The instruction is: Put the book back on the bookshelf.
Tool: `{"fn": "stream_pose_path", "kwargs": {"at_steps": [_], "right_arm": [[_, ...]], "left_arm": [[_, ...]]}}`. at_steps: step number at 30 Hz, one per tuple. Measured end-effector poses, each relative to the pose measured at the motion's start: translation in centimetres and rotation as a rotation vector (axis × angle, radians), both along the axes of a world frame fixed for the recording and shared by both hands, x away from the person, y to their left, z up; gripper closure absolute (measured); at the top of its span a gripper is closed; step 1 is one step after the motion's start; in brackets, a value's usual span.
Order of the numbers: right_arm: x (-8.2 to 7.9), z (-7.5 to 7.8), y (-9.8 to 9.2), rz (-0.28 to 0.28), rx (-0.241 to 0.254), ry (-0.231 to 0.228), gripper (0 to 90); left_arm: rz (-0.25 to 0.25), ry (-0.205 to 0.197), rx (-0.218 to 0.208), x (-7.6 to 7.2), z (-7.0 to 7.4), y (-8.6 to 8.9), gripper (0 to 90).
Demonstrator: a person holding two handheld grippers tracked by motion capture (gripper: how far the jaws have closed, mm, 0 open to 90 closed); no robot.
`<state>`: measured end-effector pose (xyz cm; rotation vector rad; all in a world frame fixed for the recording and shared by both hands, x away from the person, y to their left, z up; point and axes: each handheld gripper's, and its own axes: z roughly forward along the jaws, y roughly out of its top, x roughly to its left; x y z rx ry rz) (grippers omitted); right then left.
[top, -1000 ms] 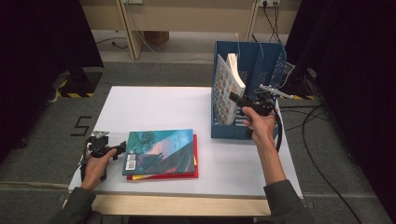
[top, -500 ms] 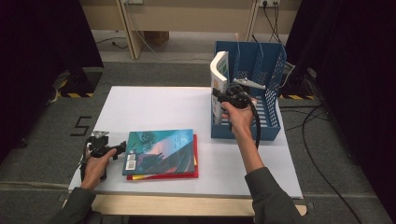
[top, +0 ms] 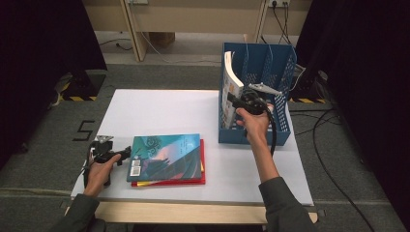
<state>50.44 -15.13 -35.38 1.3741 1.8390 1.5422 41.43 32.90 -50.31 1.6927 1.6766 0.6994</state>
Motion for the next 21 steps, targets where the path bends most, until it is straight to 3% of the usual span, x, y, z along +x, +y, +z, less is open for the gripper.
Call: {"fn": "stream_pose_path", "kwargs": {"at_steps": [4,9,13,16,21], "right_arm": [[-1.0,-0.4,-0.7,0.008,-0.046,-0.013,67.5],[-1.1,-1.4,-1.0,0.003,-0.055,0.013,67.4],[-0.1,-1.9,-1.0,-0.034,-0.100,0.011,72.6],[0.9,-2.1,-0.9,-0.041,-0.061,0.021,72.9],[2.8,-2.0,0.4,-0.058,-0.086,0.020,72.8]], "left_arm": [[0.000,0.002,0.007,0.1,0.0,-0.1,14.5],[0.000,0.002,0.007,0.1,0.0,-0.1,14.7],[0.000,0.001,0.007,0.1,0.0,-0.1,14.7],[0.000,0.002,0.007,0.1,0.0,-0.1,14.6],[0.000,0.002,0.006,0.1,0.0,-0.1,14.6]]}}
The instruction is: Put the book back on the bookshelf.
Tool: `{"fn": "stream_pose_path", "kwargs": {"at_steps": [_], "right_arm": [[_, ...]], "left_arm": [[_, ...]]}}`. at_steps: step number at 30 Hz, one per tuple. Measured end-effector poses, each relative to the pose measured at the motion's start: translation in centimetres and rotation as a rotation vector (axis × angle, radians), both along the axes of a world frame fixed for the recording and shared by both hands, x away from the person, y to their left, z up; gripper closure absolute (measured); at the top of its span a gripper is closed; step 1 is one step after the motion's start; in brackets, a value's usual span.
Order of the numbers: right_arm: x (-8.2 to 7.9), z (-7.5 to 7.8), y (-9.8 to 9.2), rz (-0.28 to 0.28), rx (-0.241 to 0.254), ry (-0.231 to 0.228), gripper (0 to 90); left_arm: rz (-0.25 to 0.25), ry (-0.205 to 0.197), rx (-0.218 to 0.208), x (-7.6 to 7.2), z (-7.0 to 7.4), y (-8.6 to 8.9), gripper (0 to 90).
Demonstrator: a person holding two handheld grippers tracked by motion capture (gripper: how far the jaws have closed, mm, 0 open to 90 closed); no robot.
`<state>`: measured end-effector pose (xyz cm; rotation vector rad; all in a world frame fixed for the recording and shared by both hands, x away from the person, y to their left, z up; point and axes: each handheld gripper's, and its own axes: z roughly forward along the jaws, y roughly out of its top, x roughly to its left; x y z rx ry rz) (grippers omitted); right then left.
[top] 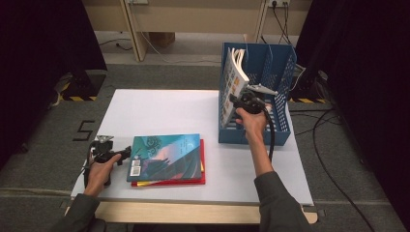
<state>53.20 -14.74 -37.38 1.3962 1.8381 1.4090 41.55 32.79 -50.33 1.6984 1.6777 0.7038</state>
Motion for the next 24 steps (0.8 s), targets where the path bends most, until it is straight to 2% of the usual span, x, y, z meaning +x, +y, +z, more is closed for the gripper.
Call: {"fn": "stream_pose_path", "kwargs": {"at_steps": [4,7,9,14,19,24], "right_arm": [[1.2,0.3,1.4,0.019,-0.014,0.010,69.3],[1.0,0.3,2.9,0.039,-0.076,-0.008,63.3],[0.7,0.2,3.4,0.034,-0.088,-0.015,60.7],[0.5,-0.2,3.5,0.040,-0.054,0.013,52.2],[0.3,0.1,3.7,0.044,-0.046,-0.001,42.6],[-1.0,1.0,3.5,0.062,-0.048,-0.007,34.9]], "left_arm": [[0.001,0.000,-0.002,0.0,0.0,0.0,14.6],[-0.001,-0.001,-0.004,0.0,0.0,0.0,14.5],[-0.001,0.000,-0.005,0.0,0.0,0.0,14.5],[-0.002,0.000,-0.005,0.0,0.0,0.0,14.5],[-0.003,-0.006,-0.021,-0.1,0.0,0.2,14.5],[-0.003,-0.009,-0.032,-0.1,0.0,0.4,15.2]]}}
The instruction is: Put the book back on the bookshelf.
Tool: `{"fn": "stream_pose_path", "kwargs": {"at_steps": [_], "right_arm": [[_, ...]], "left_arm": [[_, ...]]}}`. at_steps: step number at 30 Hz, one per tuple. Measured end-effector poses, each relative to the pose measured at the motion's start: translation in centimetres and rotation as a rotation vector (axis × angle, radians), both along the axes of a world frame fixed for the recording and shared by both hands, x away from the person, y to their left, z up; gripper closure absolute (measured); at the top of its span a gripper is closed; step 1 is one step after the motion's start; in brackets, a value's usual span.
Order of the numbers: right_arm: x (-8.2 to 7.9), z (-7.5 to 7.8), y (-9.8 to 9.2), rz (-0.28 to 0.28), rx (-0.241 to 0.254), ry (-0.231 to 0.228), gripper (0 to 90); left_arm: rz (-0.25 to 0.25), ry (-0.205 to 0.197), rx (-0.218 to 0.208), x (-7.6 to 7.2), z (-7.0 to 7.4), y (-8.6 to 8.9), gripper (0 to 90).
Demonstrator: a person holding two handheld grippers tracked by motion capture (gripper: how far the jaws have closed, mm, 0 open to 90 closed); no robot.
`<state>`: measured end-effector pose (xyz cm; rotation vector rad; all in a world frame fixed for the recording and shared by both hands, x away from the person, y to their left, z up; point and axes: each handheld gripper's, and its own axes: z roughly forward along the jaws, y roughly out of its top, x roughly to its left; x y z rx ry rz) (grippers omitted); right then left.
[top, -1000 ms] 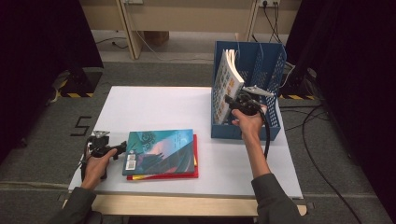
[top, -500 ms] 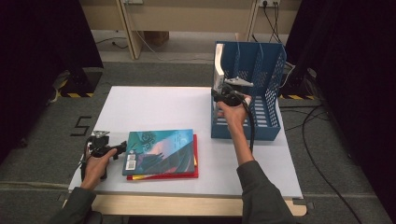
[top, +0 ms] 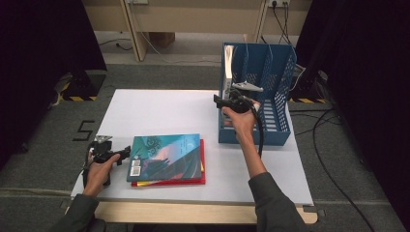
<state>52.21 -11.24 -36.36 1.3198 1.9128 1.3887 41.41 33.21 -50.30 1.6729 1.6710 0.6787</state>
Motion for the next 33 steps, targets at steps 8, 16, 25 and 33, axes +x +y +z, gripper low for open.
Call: {"fn": "stream_pose_path", "kwargs": {"at_steps": [8,16,25,33], "right_arm": [[-3.7,0.3,-2.2,0.069,-0.014,-0.046,33.1],[-6.6,-1.3,-4.5,0.071,-0.025,-0.060,29.7],[-6.8,-2.4,-6.0,0.026,0.006,-0.032,28.4],[-5.6,-1.8,-5.7,-0.048,0.005,-0.063,27.4]], "left_arm": [[-0.032,0.002,0.106,0.3,-0.1,-0.1,15.9],[-0.034,0.010,0.110,0.3,-0.1,-0.2,14.9],[-0.034,0.014,0.101,0.4,-0.1,-0.1,14.8],[-0.032,0.014,0.105,0.4,-0.1,-0.1,14.7]]}}
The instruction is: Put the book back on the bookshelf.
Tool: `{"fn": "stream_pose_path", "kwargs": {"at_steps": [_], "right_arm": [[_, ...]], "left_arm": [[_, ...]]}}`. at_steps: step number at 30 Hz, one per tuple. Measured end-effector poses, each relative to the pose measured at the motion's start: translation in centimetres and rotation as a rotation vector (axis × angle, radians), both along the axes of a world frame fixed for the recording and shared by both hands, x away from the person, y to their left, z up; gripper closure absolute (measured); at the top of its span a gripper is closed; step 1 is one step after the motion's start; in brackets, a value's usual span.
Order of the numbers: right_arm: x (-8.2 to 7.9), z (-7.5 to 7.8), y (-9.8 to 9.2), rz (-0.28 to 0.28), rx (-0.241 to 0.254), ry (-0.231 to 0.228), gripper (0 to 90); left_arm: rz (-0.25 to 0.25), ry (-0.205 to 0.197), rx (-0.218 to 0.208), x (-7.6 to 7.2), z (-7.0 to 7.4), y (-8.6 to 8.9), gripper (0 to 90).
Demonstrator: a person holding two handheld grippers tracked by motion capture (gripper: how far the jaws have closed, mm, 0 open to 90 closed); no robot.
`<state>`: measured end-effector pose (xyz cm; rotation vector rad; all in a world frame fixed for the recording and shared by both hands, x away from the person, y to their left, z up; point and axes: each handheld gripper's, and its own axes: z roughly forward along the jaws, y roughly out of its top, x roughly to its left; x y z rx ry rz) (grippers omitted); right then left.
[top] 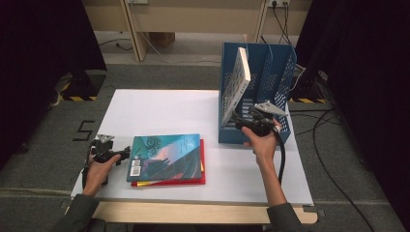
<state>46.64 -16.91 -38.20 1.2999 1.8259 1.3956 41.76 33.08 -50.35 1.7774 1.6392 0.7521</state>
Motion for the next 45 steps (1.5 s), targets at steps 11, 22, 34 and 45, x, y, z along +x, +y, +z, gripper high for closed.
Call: {"fn": "stream_pose_path", "kwargs": {"at_steps": [11,22,34,45], "right_arm": [[4.8,2.3,1.8,-0.084,-0.113,-0.058,51.2],[5.6,3.4,5.5,0.022,-0.417,-0.159,56.6],[5.9,4.0,7.6,0.104,-0.641,-0.211,57.3],[5.9,4.5,5.9,0.160,-0.719,-0.217,56.7]], "left_arm": [[0.000,-0.004,-0.008,0.1,-0.1,0.1,14.6],[0.001,-0.003,-0.004,0.0,0.0,0.0,14.5],[0.001,-0.004,0.004,0.0,0.0,0.0,14.3],[0.002,-0.004,0.002,0.0,0.0,0.0,14.3]]}}
